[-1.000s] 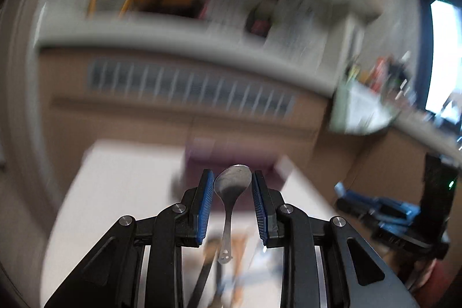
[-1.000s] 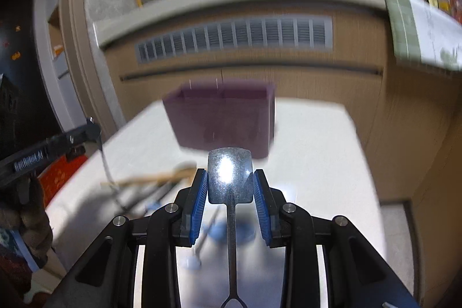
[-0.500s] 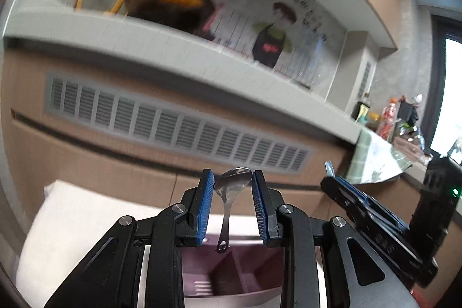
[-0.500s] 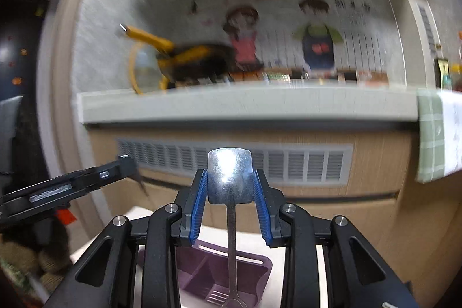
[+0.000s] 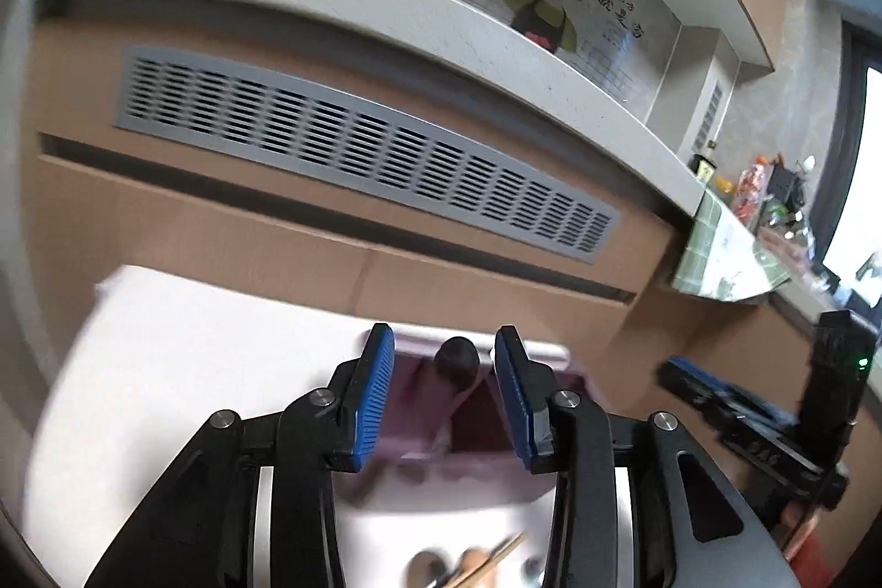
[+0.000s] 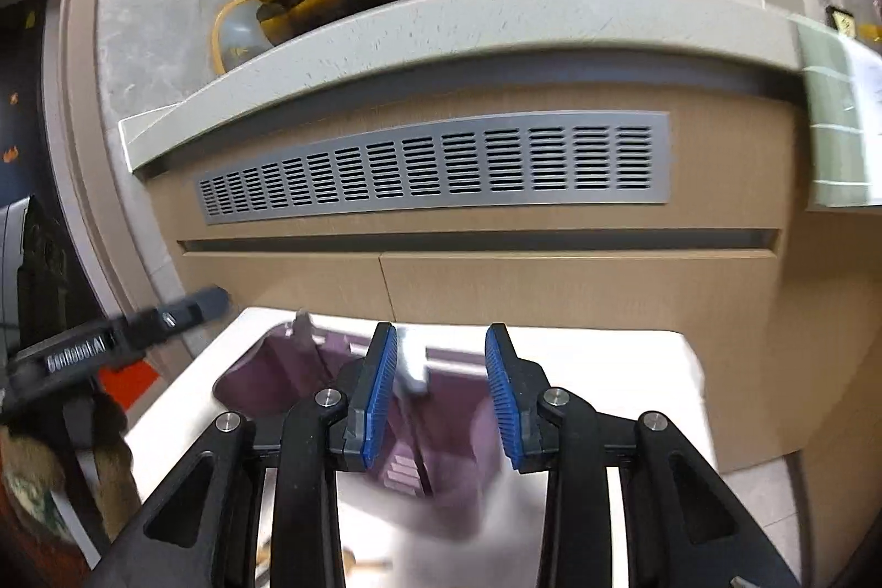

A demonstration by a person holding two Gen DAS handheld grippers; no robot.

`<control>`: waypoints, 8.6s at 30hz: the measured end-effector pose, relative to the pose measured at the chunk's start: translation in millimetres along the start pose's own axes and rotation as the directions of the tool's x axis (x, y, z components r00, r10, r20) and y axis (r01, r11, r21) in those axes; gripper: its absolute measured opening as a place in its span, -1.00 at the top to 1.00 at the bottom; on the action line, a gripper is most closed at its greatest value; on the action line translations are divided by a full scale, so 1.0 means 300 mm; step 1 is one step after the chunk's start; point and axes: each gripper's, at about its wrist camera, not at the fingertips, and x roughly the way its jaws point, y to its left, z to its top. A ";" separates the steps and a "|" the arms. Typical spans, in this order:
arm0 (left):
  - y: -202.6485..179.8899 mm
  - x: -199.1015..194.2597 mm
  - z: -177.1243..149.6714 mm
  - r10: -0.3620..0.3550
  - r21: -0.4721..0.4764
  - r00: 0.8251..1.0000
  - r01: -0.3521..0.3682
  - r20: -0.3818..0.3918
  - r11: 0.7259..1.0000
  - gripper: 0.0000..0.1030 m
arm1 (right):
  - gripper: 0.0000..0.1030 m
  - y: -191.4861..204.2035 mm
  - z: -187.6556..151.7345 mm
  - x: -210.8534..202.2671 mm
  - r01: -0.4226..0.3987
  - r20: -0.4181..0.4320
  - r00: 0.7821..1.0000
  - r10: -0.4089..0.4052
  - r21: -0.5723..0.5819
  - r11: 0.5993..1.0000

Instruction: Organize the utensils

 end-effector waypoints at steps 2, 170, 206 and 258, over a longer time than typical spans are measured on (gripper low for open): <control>0.017 -0.044 -0.045 0.037 0.027 0.999 -0.036 -0.033 0.999 0.24 | 0.37 0.002 -0.042 -0.045 0.051 -0.031 0.998 -0.052 -0.032 0.998; -0.008 -0.109 -0.403 0.146 0.028 0.952 -0.144 -0.267 0.989 0.60 | 0.46 0.021 -0.366 -0.131 -0.141 -0.413 0.901 0.135 0.017 0.990; -0.343 -0.048 -0.492 -0.141 0.343 0.857 0.342 -0.496 0.875 0.41 | 0.94 -0.061 -0.219 -0.193 0.001 -0.161 0.987 0.007 0.051 0.999; -0.174 -0.160 -0.379 -0.112 0.104 0.913 0.165 -0.393 0.981 0.87 | 0.93 -0.125 -0.332 -0.282 -0.016 -0.297 0.955 0.006 -0.033 0.999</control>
